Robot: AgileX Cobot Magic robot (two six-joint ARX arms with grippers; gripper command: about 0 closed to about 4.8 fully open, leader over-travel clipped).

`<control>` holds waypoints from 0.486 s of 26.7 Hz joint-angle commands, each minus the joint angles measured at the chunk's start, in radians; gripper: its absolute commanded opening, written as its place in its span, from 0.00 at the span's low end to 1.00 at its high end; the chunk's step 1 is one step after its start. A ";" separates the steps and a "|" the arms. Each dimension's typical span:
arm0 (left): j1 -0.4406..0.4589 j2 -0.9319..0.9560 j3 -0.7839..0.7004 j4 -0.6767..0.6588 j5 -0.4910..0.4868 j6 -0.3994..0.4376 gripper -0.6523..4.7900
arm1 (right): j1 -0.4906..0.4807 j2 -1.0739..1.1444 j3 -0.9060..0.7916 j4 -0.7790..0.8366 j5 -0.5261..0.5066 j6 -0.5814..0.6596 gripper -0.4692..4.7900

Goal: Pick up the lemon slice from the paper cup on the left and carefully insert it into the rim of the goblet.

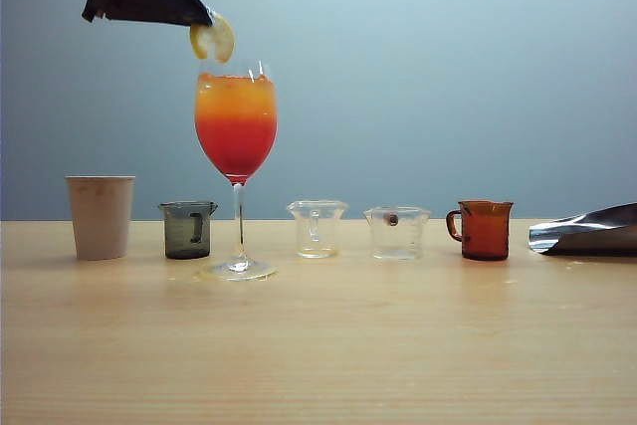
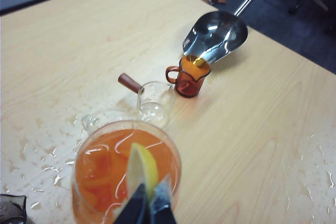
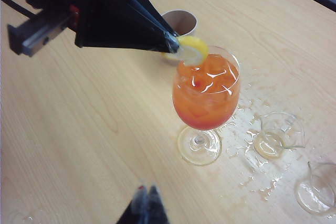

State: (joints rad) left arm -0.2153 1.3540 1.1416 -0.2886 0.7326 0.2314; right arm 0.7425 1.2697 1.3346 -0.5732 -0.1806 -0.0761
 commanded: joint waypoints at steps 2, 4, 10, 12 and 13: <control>0.007 -0.004 0.004 -0.022 -0.004 -0.022 0.11 | 0.001 -0.003 0.004 0.017 -0.005 -0.003 0.08; 0.007 -0.004 0.004 -0.043 -0.018 -0.021 0.11 | 0.001 -0.003 0.004 0.016 -0.005 -0.003 0.08; 0.007 -0.006 0.004 -0.053 -0.018 -0.022 0.11 | 0.001 -0.003 0.004 0.016 -0.005 -0.003 0.08; 0.007 -0.005 0.004 -0.057 -0.019 -0.021 0.11 | 0.001 -0.003 0.004 0.016 -0.005 -0.003 0.08; 0.007 -0.005 0.004 -0.058 -0.019 -0.021 0.11 | 0.001 -0.003 0.004 0.016 -0.005 -0.003 0.08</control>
State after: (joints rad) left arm -0.2081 1.3529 1.1416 -0.3458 0.7132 0.2096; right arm 0.7425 1.2697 1.3346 -0.5732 -0.1806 -0.0761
